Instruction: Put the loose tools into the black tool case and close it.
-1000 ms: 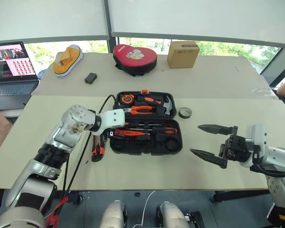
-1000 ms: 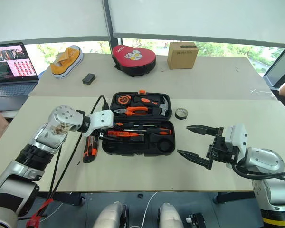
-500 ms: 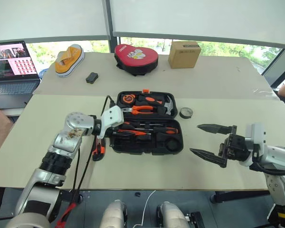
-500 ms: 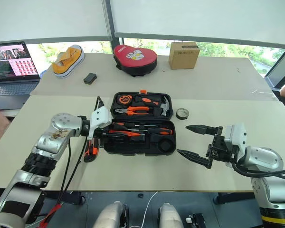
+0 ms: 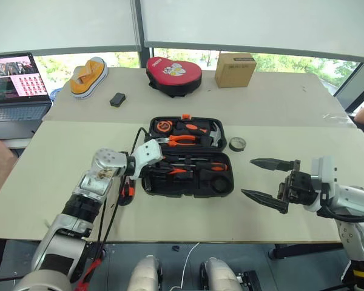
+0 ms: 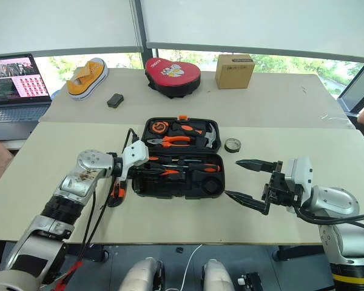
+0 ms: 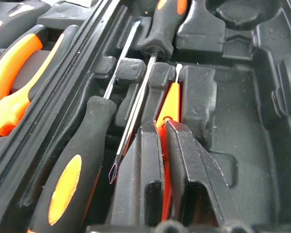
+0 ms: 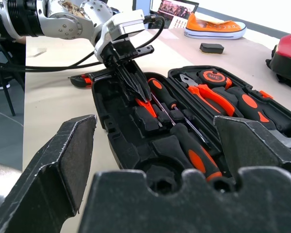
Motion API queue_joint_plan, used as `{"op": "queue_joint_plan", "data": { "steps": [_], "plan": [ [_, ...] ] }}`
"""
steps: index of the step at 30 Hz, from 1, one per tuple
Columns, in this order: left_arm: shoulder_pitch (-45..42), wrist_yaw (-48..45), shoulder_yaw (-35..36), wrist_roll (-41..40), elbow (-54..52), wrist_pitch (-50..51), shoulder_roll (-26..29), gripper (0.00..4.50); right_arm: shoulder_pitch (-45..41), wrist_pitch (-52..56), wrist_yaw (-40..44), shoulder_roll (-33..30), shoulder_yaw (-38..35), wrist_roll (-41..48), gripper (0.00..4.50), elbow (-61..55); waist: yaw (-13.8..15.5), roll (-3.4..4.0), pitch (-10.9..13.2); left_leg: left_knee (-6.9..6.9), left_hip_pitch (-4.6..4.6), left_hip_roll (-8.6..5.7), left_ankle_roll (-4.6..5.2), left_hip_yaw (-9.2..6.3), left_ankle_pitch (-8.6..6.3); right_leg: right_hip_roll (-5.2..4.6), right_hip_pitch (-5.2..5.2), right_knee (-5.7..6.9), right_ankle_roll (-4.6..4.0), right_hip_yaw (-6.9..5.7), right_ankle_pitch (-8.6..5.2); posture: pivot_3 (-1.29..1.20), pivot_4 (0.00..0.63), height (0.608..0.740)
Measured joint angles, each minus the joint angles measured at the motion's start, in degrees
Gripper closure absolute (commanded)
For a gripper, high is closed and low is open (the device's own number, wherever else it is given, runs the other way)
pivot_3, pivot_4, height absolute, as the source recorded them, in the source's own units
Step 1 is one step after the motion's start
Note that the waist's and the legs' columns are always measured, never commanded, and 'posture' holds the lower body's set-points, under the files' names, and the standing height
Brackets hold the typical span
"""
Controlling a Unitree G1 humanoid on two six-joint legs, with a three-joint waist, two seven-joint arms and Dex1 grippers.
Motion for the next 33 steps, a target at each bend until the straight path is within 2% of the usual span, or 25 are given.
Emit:
{"op": "queue_joint_plan", "data": {
  "steps": [2,5,9,11,12,15,19,23,27,31,33],
  "plan": [
    [3.34,0.72,2.70,-2.60,-2.92,1.17,0.02,3.44,0.04,0.02,0.09,0.01,0.12,-0.01,0.00,0.06,-0.30,0.00,0.00,0.00,0.01,0.05,0.01,0.00,-0.01,0.01,-0.05,0.02,0.00,0.07,0.00,0.00,0.150,0.740],
    [9.70,1.87,10.67,-9.50,-8.75,2.35,0.42,2.32,0.02,-0.58,0.35,0.23,-0.12,-0.09,0.00,1.53,-0.70,-0.02,0.02,0.00,-0.09,0.12,0.02,-0.04,-0.01,0.02,-0.14,0.04,-0.01,0.05,0.01,0.00,0.150,0.740],
    [14.83,3.30,24.19,-17.58,-16.43,3.72,6.01,0.84,-0.08,-4.08,1.88,0.46,-1.09,-0.93,0.00,5.13,-0.69,0.01,0.01,-0.01,0.03,0.10,0.01,-0.02,-0.01,-0.06,-0.03,0.03,-0.01,0.04,0.01,0.00,0.150,0.740],
    [22.85,3.09,30.37,-19.30,-19.83,4.41,10.17,0.22,-0.11,-7.85,2.97,0.72,-1.43,-2.46,0.00,7.18,-1.12,0.05,-0.01,-0.11,0.24,0.12,0.13,0.11,-0.11,-0.12,0.06,-0.05,0.02,0.17,-0.01,0.00,0.150,0.740],
    [28.13,3.01,33.59,-19.19,-19.99,4.49,11.85,0.09,0.29,-9.96,3.76,0.85,-1.70,-3.15,0.00,8.61,-1.50,0.06,-0.01,-0.19,0.32,0.11,0.15,0.18,-0.14,-0.13,0.07,-0.09,0.03,0.26,-0.02,0.00,0.150,0.740],
    [41.39,3.11,41.66,-18.46,-18.19,3.02,13.49,0.09,0.62,-14.45,5.56,1.75,-1.24,-5.16,0.00,12.68,-1.53,0.00,0.02,-0.21,0.32,0.19,0.13,0.18,-0.14,-0.12,0.04,-0.07,0.02,0.18,-0.02,0.00,0.150,0.740],
    [52.70,5.30,51.45,-17.01,-16.39,3.02,14.05,0.09,0.42,-15.47,7.61,1.78,-0.67,-5.14,0.00,14.92,-1.13,-0.03,0.03,-0.21,0.37,0.20,0.12,0.15,-0.14,-0.22,0.09,-0.06,-0.02,0.09,-0.02,0.00,0.150,0.740],
    [56.80,8.36,52.31,-18.68,-24.62,9.99,13.95,0.09,-2.37,-13.85,9.38,1.77,1.16,-4.39,0.00,15.22,0.26,-0.02,0.04,-0.21,0.45,0.07,0.03,0.18,-0.18,-0.65,-0.02,-0.07,-0.04,-0.12,-0.03,0.00,0.150,0.740],
    [53.80,17.29,49.92,-22.77,-34.44,24.67,13.70,0.09,-4.38,-13.82,10.51,1.93,1.43,-3.45,0.00,15.21,0.48,-0.03,0.03,-0.21,0.39,0.01,0.10,0.21,-0.14,-0.76,0.19,-0.04,0.00,-0.14,-0.01,0.00,0.150,0.740],
    [42.15,30.05,44.40,-30.44,-45.78,43.08,11.28,0.09,-6.50,-13.86,11.03,3.08,3.18,-3.39,0.00,15.01,-0.02,-0.04,0.03,-0.21,0.45,0.02,0.18,0.15,-0.09,-0.66,0.32,-0.02,0.04,-0.10,0.02,0.00,0.150,0.740],
    [38.17,34.81,40.69,-32.32,-49.20,48.50,9.46,0.09,-7.39,-13.85,10.88,3.88,3.71,-3.40,0.00,14.97,-0.29,-0.03,0.03,-0.21,0.46,0.00,0.18,0.17,-0.09,-0.59,0.31,-0.02,0.05,-0.02,0.03,0.00,0.150,0.740]
  ]
}}
